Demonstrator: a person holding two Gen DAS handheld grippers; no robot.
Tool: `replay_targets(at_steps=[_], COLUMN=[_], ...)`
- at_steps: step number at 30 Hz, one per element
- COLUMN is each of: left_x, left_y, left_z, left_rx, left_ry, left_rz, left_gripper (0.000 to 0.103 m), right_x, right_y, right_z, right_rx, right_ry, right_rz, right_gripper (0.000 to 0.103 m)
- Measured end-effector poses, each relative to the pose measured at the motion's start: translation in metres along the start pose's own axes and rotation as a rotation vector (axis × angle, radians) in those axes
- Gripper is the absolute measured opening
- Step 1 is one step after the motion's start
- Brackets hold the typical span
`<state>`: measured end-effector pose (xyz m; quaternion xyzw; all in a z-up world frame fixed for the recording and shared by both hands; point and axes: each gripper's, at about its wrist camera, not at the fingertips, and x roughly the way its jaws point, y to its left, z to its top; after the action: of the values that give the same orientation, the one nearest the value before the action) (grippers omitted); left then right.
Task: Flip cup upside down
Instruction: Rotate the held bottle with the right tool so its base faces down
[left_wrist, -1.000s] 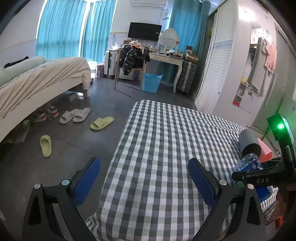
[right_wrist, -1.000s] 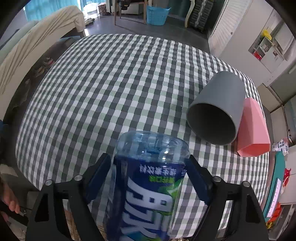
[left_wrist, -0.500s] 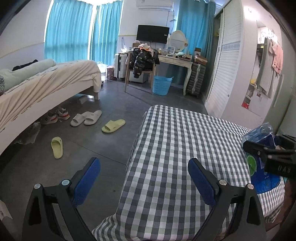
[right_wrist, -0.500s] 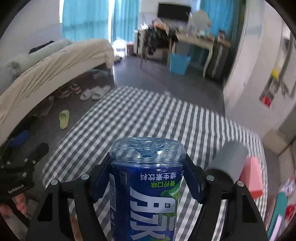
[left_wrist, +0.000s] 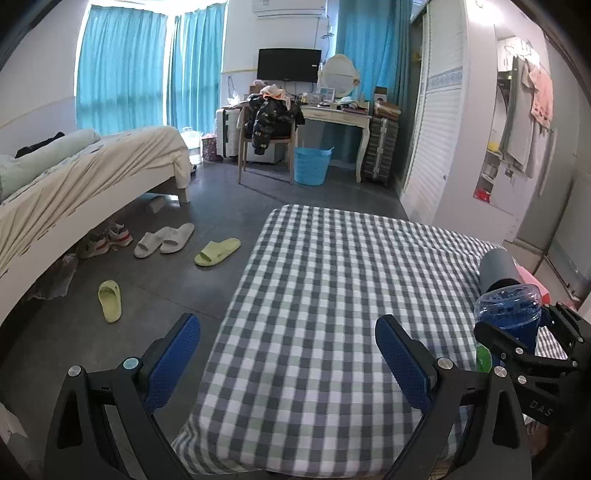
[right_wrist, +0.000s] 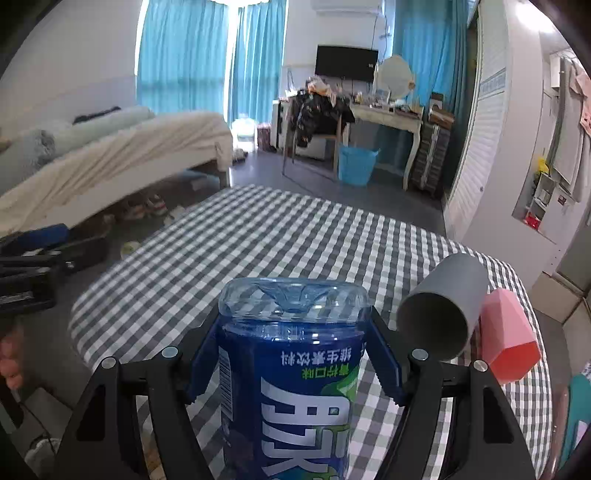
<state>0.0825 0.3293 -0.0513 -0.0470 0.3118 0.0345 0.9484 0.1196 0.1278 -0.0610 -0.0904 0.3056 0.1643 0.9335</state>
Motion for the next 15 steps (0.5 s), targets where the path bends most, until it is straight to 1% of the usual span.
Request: replay_targets(at_steps=[3, 6, 10, 15], left_x=[-0.002, -0.005, -0.010, -0.015], left_y=[-0.007, -0.015, -0.026, -0.041], left_z=[0.000, 0.001, 0.002, 0.001], left_rx=[0.008, 0.024, 0.033, 0.052], left_ry=[0.001, -0.002, -0.006, -0.006], left_rz=[0.000, 0.008, 0.009, 0.001], left_gripper=[0.098, 0.098, 0.098, 0.098], right_x=[-0.001, -0.008, -0.030, -0.046], right_y=[-0.001, -0.005, -0.004, -0.004], right_z=[0.004, -0.004, -0.014, -0.032], right_rx=[0.000, -0.015, -0.028, -0.030], right_ry=[-0.024, -0.032, -0.051, -0.019], right_rz=[0.000, 0.009, 0.025, 0.033], right_gripper=[0.071, 0.071, 0.071, 0.072])
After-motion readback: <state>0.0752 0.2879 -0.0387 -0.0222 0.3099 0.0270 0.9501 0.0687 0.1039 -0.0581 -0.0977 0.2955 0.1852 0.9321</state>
